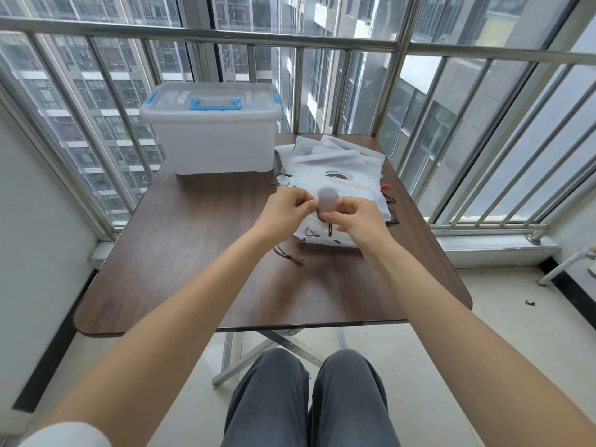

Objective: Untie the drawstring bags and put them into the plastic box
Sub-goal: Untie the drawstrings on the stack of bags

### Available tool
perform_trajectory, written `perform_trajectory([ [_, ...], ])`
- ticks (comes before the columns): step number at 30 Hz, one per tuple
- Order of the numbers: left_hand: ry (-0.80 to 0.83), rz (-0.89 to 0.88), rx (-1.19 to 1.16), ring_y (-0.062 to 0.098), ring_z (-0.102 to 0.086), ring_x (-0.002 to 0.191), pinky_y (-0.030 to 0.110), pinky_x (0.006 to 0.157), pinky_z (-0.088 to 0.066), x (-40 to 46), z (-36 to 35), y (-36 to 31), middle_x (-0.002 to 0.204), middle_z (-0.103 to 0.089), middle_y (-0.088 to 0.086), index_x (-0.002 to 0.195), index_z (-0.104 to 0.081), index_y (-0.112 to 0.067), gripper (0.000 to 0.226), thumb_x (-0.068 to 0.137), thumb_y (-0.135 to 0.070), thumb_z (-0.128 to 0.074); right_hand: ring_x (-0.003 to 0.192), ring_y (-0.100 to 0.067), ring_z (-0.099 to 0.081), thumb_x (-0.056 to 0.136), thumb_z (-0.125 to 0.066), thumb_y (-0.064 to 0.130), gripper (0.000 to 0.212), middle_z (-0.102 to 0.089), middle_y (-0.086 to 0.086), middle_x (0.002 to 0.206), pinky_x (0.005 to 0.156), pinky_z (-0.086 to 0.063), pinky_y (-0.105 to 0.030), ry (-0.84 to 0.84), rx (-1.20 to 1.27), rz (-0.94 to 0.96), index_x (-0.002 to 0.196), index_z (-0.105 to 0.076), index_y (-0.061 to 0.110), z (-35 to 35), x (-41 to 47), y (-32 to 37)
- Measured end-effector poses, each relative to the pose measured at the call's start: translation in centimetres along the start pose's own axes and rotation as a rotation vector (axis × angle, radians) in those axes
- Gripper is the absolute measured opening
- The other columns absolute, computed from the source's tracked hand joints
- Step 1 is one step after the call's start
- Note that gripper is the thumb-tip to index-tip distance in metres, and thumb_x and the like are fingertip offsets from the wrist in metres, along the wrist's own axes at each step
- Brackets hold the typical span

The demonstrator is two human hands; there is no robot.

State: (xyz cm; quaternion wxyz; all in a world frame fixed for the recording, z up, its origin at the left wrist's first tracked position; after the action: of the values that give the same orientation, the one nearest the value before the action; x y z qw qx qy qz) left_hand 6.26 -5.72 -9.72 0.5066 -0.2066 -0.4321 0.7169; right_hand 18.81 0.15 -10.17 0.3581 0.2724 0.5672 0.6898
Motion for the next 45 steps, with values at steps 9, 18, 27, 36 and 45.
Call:
perform_trajectory([
  [9,0.026,0.128,-0.071,0.016,-0.048,0.069,0.028,0.065,-0.039,-0.4,-0.2,0.0,0.072,-0.059,0.007,0.077,-0.070,-0.012,0.024,0.091,-0.028,-0.058,0.079,-0.012,-0.047,0.071,-0.078,0.017,0.028,-0.045,0.002,0.086,0.068,-0.037,-0.010,-0.317,-0.344,0.361,0.078,-0.051,0.015,0.3,-0.5,0.8],
  [18,-0.042,0.224,-0.124,0.020,-0.045,0.072,0.027,0.060,-0.035,-0.8,-0.6,0.3,0.065,-0.056,0.004,0.078,-0.072,-0.006,0.028,0.090,-0.028,-0.060,0.087,-0.012,-0.049,0.080,-0.070,0.018,0.007,-0.047,0.005,0.089,0.071,-0.046,-0.031,-0.288,-0.547,0.478,0.080,-0.070,0.011,-0.2,-0.9,1.0],
  [27,-0.081,0.273,-0.186,0.017,-0.049,0.073,0.027,0.069,-0.040,-1.0,-0.6,-0.1,0.080,-0.068,0.007,0.074,-0.073,-0.013,0.022,0.088,-0.027,-0.063,0.080,-0.010,-0.049,0.075,-0.076,0.026,0.021,-0.055,-0.005,0.093,0.068,-0.039,-0.023,-0.310,-0.560,0.444,0.079,-0.067,0.007,-0.6,-0.9,1.0],
  [36,-0.189,0.188,-0.127,0.010,-0.058,0.065,0.021,0.065,-0.046,-1.4,2.3,0.3,0.080,-0.071,0.009,0.082,-0.075,-0.014,0.013,0.080,-0.027,-0.073,0.063,-0.015,-0.061,0.083,-0.068,0.022,0.014,-0.065,-0.002,0.074,0.060,-0.039,-0.014,-0.329,-0.437,0.307,0.078,-0.069,0.010,2.2,-1.1,1.3],
  [45,-0.267,0.096,-0.014,0.002,-0.061,0.056,0.001,0.056,-0.041,-2.2,2.7,-0.2,0.070,-0.065,-0.005,0.082,-0.070,-0.010,0.011,0.083,-0.020,-0.070,0.081,-0.026,-0.057,0.088,-0.061,0.018,0.014,-0.055,-0.006,0.081,0.072,-0.038,-0.029,-0.341,-0.699,0.323,0.084,-0.066,0.005,3.6,-1.4,1.1],
])
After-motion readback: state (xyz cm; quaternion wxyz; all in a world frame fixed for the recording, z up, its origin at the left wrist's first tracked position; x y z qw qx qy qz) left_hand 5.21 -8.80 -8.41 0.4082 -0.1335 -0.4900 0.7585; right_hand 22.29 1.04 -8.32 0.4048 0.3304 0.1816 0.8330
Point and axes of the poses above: each hand's wrist, its own x-axis towards the middle knuckle, its own z-axis out of the back of the hand, y = z × x, the point moved 5 cm from there along x, towards the middle knuckle
